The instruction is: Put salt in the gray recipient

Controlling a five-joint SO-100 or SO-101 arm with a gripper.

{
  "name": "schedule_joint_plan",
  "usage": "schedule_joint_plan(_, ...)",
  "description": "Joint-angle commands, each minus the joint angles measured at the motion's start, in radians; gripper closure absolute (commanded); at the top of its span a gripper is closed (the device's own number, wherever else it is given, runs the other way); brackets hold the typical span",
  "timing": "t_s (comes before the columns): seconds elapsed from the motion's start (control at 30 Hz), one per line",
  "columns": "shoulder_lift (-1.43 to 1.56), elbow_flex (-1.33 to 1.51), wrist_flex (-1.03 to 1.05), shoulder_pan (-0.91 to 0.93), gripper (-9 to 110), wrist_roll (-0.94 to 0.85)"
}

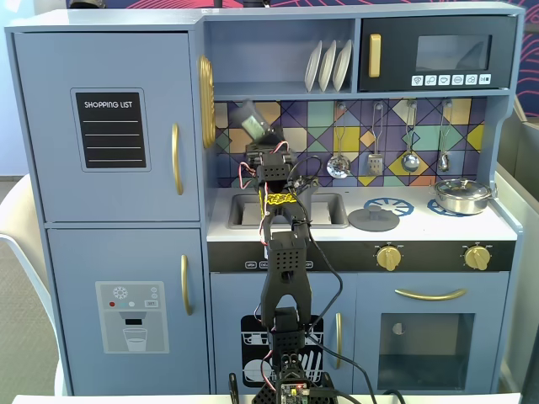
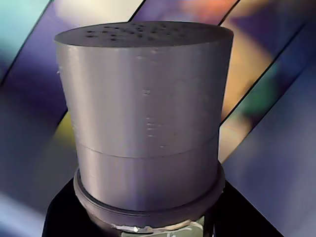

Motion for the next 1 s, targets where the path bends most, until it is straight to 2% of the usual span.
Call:
schedule_joint_plan(0.0, -0.02, -0.209, 0.325, 0.02, 101, 0.021)
schedule_joint_plan(0.1, 0.034, -0.08, 0.256, 0.026, 101, 0.015)
schedule_joint_plan(0.23, 0.167, 0.209, -0.207, 0.009, 101, -0.095)
schedule_joint_plan(0.27, 0.16, 0.189, -0.207, 0.002, 101, -0.104)
schedule_joint_plan(0.4, 0.017, -0.115, 0.175, 0.011, 101, -0.014)
schedule_joint_plan(0.47, -0.008, -0.155, 0.262, 0.02, 101, 0.015)
schedule_joint_plan(0.53, 0.012, -0.097, 0.229, 0.021, 101, 0.02)
schedule_joint_plan(0.6, 0.084, 0.046, 0.038, 0.02, 101, -0.028)
schedule_joint_plan(0.67, 0.137, 0.149, -0.158, 0.018, 101, -0.13)
schedule_joint_plan(0.7, 0.133, 0.127, -0.161, 0.02, 101, -0.184)
schedule_joint_plan(0.83, 0.058, -0.083, 0.017, 0.098, 101, -0.565)
schedule_joint_plan(0.97, 0.054, -0.12, 0.094, 0.265, 101, -0.977)
